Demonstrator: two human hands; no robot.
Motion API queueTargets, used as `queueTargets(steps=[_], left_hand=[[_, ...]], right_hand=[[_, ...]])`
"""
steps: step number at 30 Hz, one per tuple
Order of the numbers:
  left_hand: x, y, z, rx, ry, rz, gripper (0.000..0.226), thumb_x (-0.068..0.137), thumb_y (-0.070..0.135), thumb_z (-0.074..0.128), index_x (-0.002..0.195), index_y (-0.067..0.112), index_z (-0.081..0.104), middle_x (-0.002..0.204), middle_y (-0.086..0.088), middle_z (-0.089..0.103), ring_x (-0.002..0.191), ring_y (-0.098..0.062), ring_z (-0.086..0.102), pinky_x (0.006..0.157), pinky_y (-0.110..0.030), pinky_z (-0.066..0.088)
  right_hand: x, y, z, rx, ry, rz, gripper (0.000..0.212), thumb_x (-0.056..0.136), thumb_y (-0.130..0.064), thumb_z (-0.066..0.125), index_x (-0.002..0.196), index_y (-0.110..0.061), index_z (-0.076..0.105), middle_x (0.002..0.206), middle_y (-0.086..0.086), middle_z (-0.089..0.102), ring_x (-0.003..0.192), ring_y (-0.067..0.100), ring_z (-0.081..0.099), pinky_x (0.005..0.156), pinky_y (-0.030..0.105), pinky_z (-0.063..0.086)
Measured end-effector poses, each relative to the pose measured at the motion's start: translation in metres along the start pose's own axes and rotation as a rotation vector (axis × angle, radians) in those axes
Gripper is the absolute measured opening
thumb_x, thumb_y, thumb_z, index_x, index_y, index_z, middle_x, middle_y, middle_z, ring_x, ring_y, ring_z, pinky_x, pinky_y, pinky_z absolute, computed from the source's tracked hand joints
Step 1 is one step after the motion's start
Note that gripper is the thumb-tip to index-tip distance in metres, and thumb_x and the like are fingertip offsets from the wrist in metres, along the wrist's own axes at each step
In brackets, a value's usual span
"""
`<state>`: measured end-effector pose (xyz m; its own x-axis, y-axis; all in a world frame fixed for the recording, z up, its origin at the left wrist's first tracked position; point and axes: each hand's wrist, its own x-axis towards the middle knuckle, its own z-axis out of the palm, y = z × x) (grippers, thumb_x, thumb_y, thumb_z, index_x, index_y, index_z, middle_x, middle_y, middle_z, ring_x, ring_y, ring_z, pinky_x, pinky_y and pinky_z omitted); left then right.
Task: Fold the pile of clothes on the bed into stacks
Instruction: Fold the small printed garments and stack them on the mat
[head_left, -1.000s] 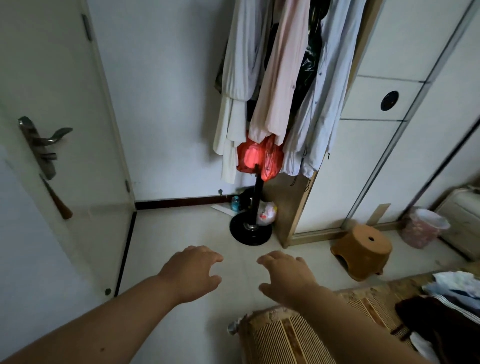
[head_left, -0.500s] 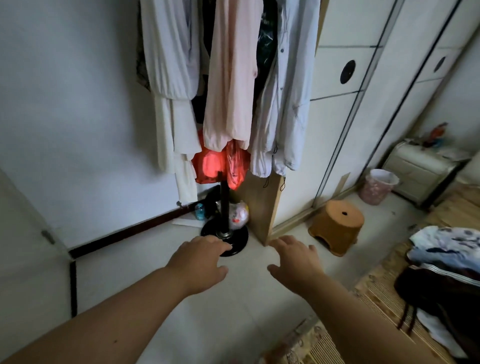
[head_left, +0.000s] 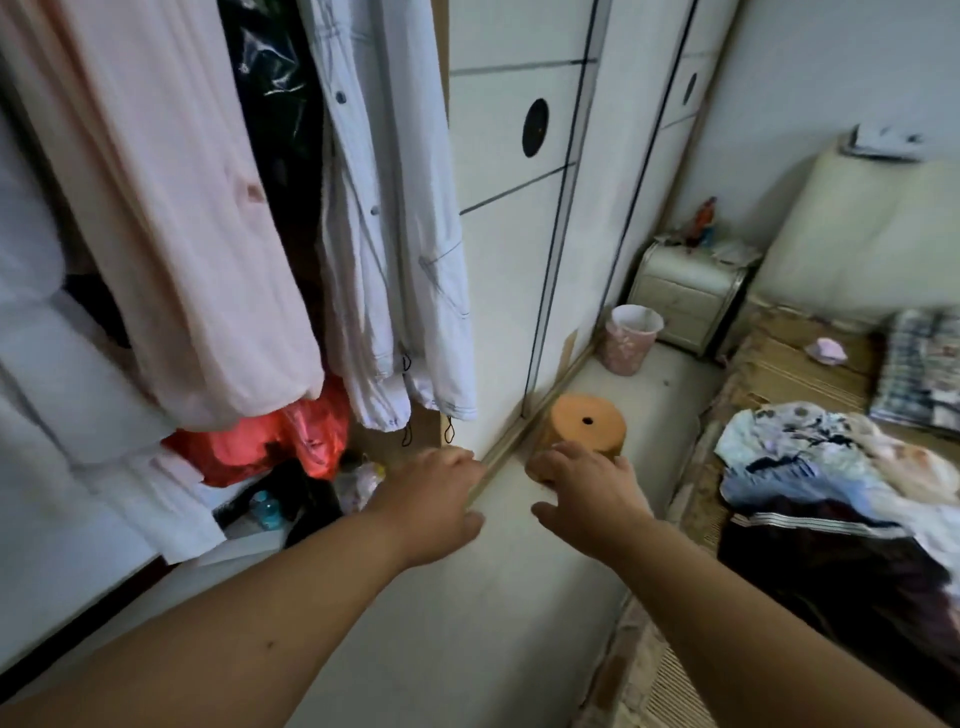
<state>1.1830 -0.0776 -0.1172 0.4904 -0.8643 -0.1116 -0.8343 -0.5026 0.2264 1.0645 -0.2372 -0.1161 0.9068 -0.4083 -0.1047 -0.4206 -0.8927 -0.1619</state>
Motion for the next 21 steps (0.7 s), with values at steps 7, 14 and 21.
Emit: queueTargets(steps=[7, 14, 21], left_hand=[[0.138, 0.023, -0.003, 0.007, -0.086, 0.236, 0.061, 0.084, 0.044, 0.054, 0.142, 0.034, 0.041, 0.15, 0.003, 0.037, 0.136, -0.021, 0.034, 0.11, -0.039, 0.035], [0.283, 0.054, -0.02, 0.078, -0.122, 0.476, 0.058, 0.086, 0.045, 0.056, 0.141, 0.031, 0.043, 0.152, 0.001, 0.034, 0.137, -0.025, 0.032, 0.11, -0.04, 0.035], [0.397, 0.102, -0.015, 0.094, -0.169, 0.64, 0.059, 0.086, 0.044, 0.056, 0.142, 0.036, 0.04, 0.15, 0.004, 0.037, 0.134, -0.022, 0.037, 0.108, -0.036, 0.035]], right_hand=[[0.046, 0.074, -0.01, 0.014, 0.06, 0.24, 0.051, 0.085, -0.048, 0.059, 0.134, -0.037, 0.047, 0.139, -0.007, 0.048, 0.12, 0.021, 0.052, 0.1, 0.047, 0.035], [0.105, 0.145, -0.035, 0.05, 0.11, 0.52, 0.054, 0.083, -0.047, 0.059, 0.134, -0.034, 0.047, 0.138, -0.004, 0.046, 0.125, 0.022, 0.049, 0.104, 0.048, 0.029], [0.134, 0.207, -0.044, 0.078, 0.099, 0.77, 0.048, 0.085, -0.037, 0.055, 0.131, -0.03, 0.05, 0.139, -0.001, 0.046, 0.123, 0.025, 0.05, 0.103, 0.052, 0.029]])
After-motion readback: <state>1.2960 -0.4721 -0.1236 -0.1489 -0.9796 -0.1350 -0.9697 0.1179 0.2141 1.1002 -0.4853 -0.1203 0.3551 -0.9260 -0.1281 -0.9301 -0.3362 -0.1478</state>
